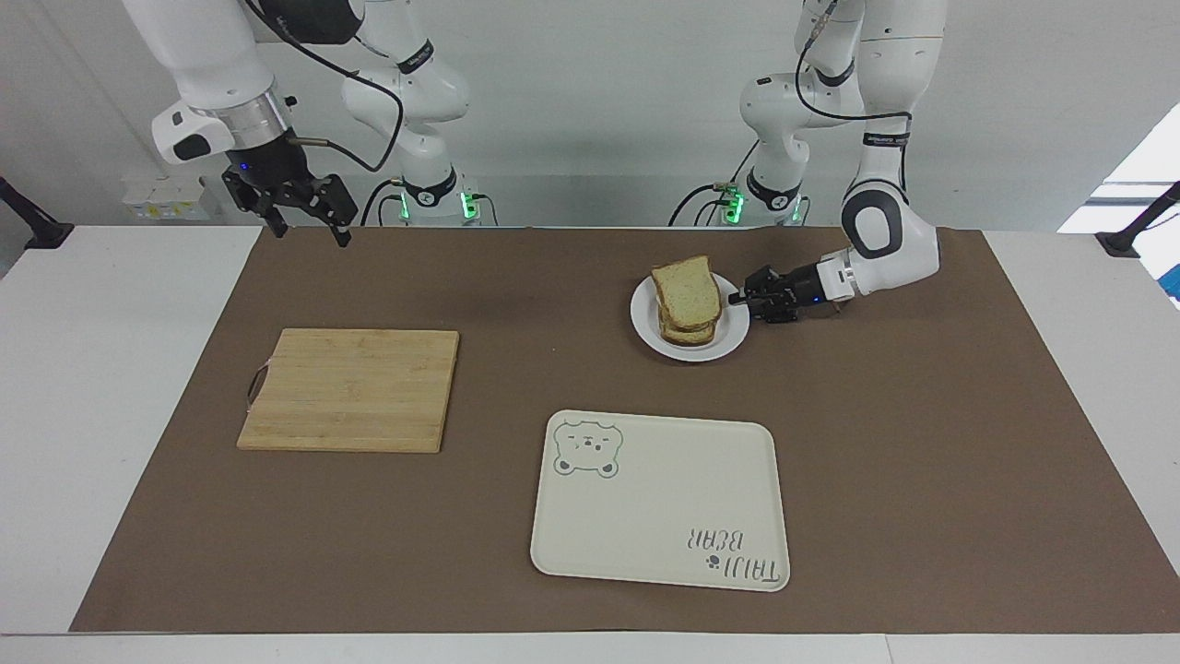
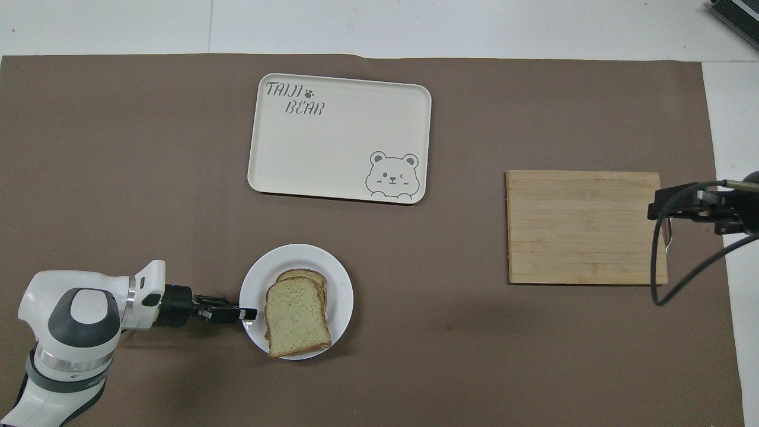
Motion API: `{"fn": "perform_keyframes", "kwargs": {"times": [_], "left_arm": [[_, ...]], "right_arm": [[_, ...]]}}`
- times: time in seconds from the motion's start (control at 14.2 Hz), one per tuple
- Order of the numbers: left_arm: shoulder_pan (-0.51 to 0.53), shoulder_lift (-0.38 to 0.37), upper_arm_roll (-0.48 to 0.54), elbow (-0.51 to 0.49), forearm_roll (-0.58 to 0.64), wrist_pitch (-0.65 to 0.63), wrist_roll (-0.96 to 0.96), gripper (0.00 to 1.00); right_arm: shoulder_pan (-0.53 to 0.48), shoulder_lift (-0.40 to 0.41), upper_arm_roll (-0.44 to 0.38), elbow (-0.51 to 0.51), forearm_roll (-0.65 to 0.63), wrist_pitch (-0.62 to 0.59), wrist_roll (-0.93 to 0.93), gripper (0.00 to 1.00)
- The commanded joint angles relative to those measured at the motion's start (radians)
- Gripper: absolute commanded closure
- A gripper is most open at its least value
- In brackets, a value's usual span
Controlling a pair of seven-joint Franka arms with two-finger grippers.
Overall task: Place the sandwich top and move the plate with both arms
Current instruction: 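Push the plate with the left gripper onto the bear tray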
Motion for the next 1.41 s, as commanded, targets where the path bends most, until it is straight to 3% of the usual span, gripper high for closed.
{"fn": "perform_keyframes", "kwargs": {"times": [0.0, 0.21, 0.49, 0.71, 0.85, 1.34], "left_arm": [[-0.056, 0.011, 0.002, -0.016, -0.030, 0.048, 0.028, 1.00], [-0.043, 0.023, 0.002, -0.001, -0.030, 0.038, 0.016, 1.00], [-0.040, 0.052, 0.002, 0.059, -0.030, 0.010, -0.073, 1.00], [-0.046, 0.080, 0.002, 0.116, -0.025, -0.022, -0.212, 1.00], [-0.040, 0.092, 0.003, 0.156, -0.016, -0.080, -0.294, 1.00], [-0.041, 0.203, 0.005, 0.398, 0.042, -0.133, -0.475, 1.00]], "right_arm": [[-0.027, 0.004, 0.010, 0.083, -0.022, -0.058, -0.062, 0.00], [-0.023, 0.007, 0.022, 0.143, -0.070, -0.104, -0.107, 0.00], [-0.011, -0.036, 0.021, 0.087, -0.050, -0.114, -0.110, 0.00], [-0.028, 0.029, 0.016, 0.160, -0.053, -0.146, -0.139, 0.00], [-0.020, 0.025, 0.016, 0.143, -0.052, -0.131, -0.147, 0.00], [-0.013, 0.007, 0.022, 0.114, -0.045, -0.124, -0.142, 0.00]]}}
